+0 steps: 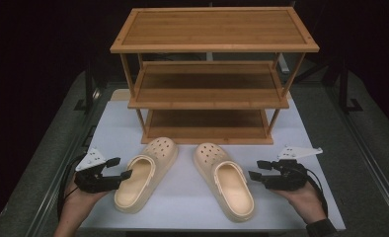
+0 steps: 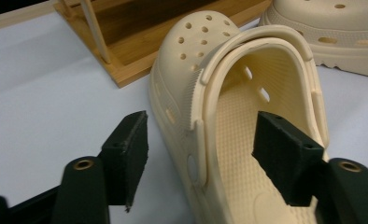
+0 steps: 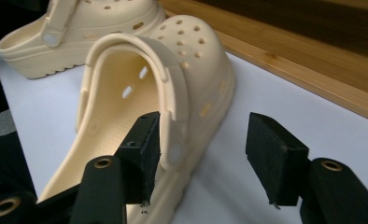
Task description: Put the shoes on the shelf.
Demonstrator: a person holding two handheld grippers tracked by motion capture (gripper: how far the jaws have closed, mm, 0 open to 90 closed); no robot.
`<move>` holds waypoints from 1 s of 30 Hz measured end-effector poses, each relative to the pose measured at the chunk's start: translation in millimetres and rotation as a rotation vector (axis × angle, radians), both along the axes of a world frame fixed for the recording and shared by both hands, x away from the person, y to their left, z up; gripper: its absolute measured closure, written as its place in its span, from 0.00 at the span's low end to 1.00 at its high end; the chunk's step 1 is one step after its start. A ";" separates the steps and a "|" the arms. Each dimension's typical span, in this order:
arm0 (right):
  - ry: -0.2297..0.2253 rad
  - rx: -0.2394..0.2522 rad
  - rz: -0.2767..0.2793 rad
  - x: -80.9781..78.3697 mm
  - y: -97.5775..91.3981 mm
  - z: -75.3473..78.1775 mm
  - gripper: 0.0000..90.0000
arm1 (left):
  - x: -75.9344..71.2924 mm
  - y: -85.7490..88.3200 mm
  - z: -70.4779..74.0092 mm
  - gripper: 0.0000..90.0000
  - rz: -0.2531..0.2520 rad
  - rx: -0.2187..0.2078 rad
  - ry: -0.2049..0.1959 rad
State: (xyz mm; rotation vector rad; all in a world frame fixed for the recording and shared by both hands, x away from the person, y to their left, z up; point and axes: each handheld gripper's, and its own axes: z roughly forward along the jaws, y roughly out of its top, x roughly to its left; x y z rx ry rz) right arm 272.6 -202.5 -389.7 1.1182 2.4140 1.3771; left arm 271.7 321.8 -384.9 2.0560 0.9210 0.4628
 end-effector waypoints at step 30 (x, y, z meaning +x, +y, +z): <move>-0.022 -0.088 0.075 30.6 57.8 -9.1 0.72 | 29.6 -25.1 -9.5 0.77 -0.033 0.045 -0.006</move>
